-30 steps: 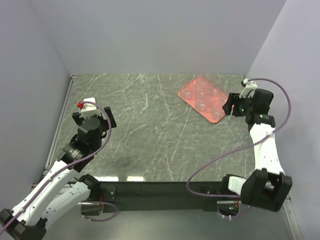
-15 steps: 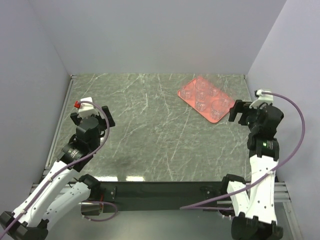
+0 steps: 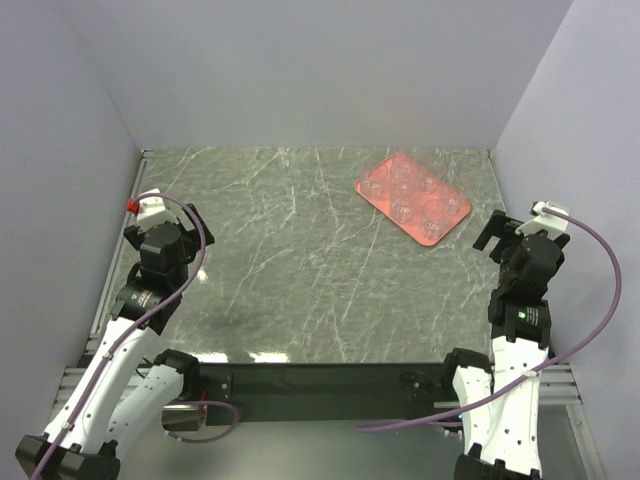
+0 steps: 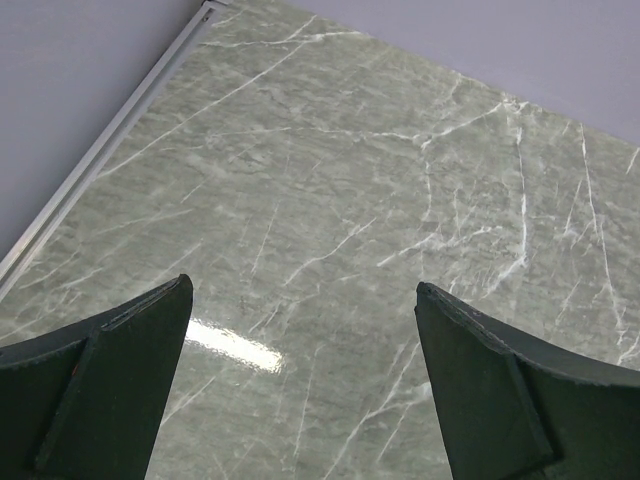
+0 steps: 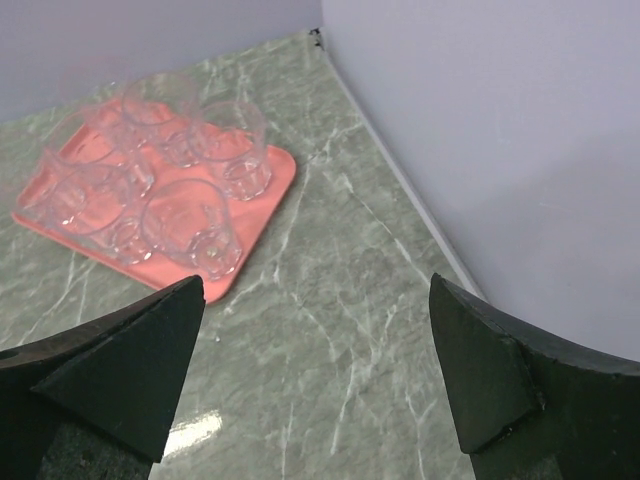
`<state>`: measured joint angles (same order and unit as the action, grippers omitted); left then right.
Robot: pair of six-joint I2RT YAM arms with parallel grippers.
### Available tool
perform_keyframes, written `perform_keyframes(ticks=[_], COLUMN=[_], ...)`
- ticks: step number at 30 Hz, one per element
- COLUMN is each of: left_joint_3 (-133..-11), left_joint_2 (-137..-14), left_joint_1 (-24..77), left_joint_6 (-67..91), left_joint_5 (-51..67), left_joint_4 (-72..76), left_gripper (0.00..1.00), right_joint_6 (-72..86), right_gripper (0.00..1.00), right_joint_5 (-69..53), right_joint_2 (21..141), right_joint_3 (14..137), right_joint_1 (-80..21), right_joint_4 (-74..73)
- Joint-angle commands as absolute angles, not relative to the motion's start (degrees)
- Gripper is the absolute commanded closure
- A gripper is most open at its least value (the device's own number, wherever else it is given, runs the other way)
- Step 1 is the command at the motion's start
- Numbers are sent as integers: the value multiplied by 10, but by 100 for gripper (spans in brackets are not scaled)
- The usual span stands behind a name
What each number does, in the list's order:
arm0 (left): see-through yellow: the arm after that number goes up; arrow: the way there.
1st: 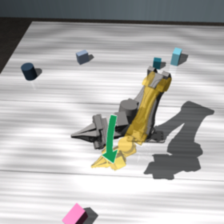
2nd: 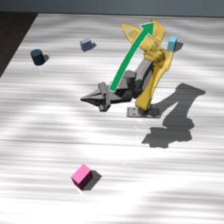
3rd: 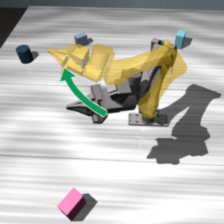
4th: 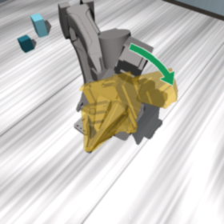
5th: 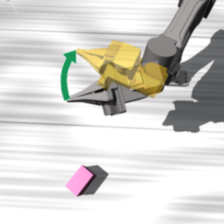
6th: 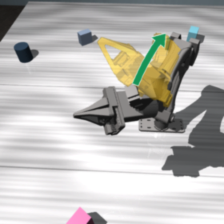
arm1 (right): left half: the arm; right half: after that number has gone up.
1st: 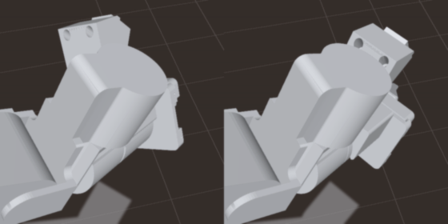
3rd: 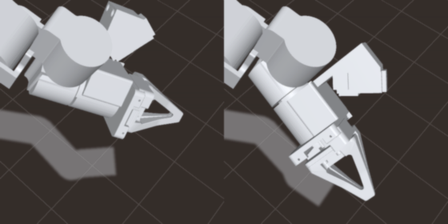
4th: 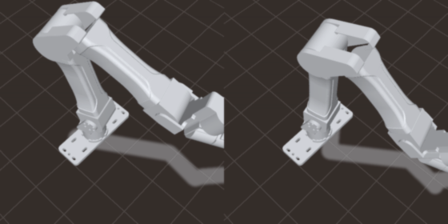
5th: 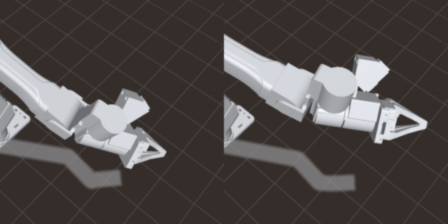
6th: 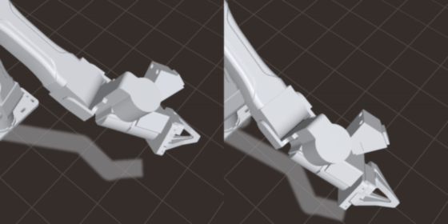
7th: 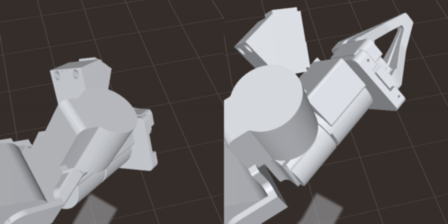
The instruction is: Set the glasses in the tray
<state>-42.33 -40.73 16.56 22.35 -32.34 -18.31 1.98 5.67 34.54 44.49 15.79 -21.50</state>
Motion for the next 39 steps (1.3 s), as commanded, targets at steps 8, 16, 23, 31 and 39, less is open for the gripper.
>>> perform_keyframes(ticks=[8,16,23,31,39], left_joint_3=[-414,-414,-414,-414,-414], left_joint_2=[-400,-411,-415,-414,-417], left_joint_1=[163,163,163,163,163], left_joint_6=[217,214,214,214,213], left_joint_5=[-308,-305,-299,-300,-294], left_joint_4=[-170,-171,-171,-171,-167], left_gripper=[1,1,1,1,1], right_joint_6=[41,40,41,39,36], right_gripper=[0,0,0,0,0], right_joint_5=[109,112,119,110,102], right_joint_2=[336,316,318,318,318], right_joint_3=[393,370,370,369,368], right_joint_1=[161,161,162,173,185], right_joint_4=[-153,-141,-143,-144,-147])
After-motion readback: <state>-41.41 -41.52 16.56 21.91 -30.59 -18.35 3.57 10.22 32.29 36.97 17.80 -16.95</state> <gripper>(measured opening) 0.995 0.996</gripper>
